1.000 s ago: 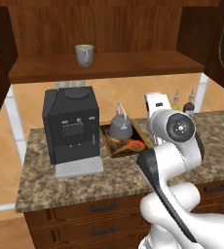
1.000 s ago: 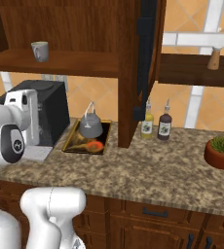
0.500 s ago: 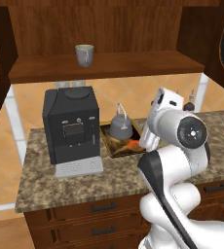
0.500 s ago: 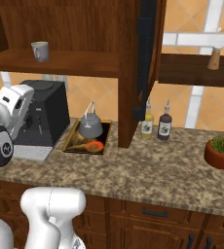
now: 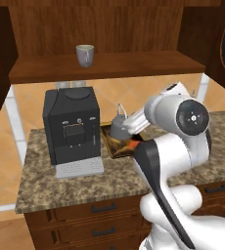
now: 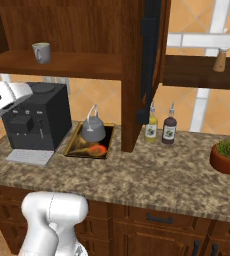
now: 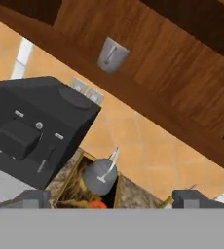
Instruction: Pick the kettle from the counter and place it on the tray. Then pick the mug from the cabinet and place it on the tray. Then close the cabinet doors.
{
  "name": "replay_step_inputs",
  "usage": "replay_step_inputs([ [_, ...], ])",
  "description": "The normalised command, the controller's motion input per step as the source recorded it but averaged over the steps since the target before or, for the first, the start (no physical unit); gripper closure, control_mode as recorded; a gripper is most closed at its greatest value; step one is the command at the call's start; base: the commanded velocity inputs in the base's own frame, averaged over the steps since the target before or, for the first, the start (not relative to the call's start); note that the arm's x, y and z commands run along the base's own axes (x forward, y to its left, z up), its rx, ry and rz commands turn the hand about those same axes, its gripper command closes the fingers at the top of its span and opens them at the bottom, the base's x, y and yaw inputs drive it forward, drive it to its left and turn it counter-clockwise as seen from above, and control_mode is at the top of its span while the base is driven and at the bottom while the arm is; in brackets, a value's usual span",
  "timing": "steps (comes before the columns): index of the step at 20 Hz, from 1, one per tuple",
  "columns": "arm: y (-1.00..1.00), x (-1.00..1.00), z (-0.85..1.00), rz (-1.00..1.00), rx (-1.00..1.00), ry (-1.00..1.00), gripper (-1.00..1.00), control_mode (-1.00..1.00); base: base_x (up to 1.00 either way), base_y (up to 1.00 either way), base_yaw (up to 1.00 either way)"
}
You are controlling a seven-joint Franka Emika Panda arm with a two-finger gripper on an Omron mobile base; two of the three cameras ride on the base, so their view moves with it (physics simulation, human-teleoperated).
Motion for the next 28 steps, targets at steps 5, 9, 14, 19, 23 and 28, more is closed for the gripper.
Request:
replay_step_inputs([
  [5, 0.37, 0.06, 0.3, -0.22, 0.41, 0.06, -1.0, -1.0, 0.0, 0.0, 0.0],
  [9, 0.24, 0.29, 0.37, -0.07, 0.36, 0.09, -1.0, -1.0, 0.0, 0.0, 0.0],
  [14, 0.05, 0.25, 0.34, 0.0, 0.28, 0.11, -1.0, -1.0, 0.0, 0.0, 0.0],
  [19, 0.12, 0.37, 0.06, -0.01, 0.08, 0.0, -1.0, -1.0, 0.0, 0.0, 0.0],
  [23, 0.16, 0.43, 0.16, -0.02, 0.0, 0.0, -1.0, -1.0, 0.0, 0.0, 0.0],
  [28, 0.03, 0.45, 0.07, -0.01, 0.0, 0.0, -1.0, -1.0, 0.0, 0.0, 0.0],
])
